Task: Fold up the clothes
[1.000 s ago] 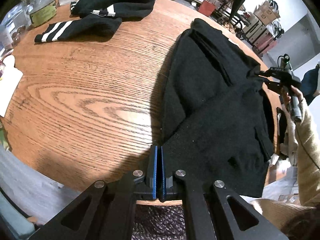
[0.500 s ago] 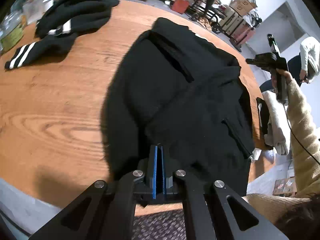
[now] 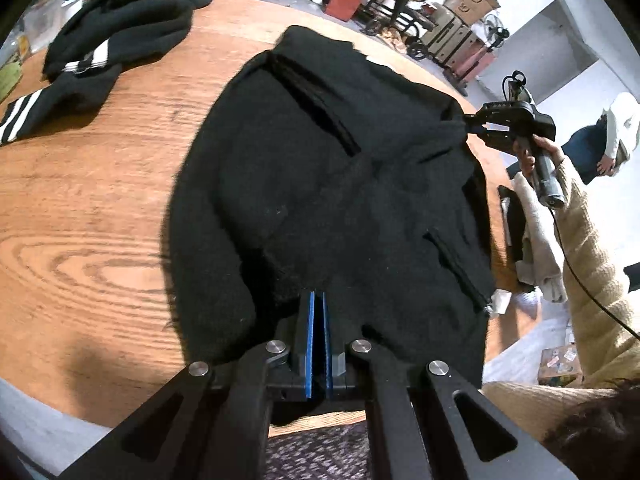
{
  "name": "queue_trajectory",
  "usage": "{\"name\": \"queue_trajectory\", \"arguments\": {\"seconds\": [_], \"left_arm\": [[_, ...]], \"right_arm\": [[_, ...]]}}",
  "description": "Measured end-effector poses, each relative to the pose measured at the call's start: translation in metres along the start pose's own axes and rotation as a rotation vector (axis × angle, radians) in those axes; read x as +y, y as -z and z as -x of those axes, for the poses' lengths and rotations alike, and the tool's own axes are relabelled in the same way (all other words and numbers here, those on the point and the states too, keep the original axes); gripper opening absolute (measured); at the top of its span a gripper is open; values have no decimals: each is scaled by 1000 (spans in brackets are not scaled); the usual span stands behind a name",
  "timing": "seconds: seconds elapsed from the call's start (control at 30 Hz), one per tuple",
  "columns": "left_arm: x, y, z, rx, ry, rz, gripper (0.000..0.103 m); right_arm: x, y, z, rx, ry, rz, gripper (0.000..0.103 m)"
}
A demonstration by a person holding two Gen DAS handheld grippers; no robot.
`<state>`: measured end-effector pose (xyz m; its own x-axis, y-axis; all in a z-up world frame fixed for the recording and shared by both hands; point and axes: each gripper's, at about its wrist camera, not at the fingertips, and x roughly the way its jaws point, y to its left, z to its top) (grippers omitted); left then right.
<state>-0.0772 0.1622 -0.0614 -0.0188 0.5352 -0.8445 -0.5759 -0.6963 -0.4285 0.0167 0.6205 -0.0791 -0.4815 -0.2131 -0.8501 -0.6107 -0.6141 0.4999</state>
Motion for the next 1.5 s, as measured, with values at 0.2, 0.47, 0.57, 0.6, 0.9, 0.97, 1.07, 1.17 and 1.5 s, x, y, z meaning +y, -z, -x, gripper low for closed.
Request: {"name": "queue_trajectory", "arguments": {"seconds": [0.2, 0.47, 0.57, 0.6, 0.9, 0.97, 1.07, 1.17, 1.5], "left_arm": [[-23, -24, -21, 4, 73, -35, 3], [-52, -29, -74, 66, 9, -89, 3], [-47, -26, -79, 86, -11, -80, 4], [-43, -25, -78, 89, -14, -72, 4], [-20, -20, -69, 97, -266, -32, 10], [-13, -17, -66, 88, -227, -8, 10], [-13, -13, -65, 83, -241, -19, 10], [-18, -10, -67, 77, -278, -55, 10], [3, -1, -58, -1, -589, -82, 7]], "right_arm": [[30, -6, 33, -187, 572, 246, 10], [46, -20, 41, -405, 734, 242, 41], [34, -17, 66, -419, 573, 149, 49], [30, -13, 74, -395, 513, 138, 48], [36, 134, 41, 73, 260, 435, 38], [39, 173, 29, 159, 257, 510, 39], [46, 206, 27, 132, 348, 603, 43], [49, 219, 29, 136, 368, 608, 45], [76, 293, 37, 275, 287, 683, 49]]}}
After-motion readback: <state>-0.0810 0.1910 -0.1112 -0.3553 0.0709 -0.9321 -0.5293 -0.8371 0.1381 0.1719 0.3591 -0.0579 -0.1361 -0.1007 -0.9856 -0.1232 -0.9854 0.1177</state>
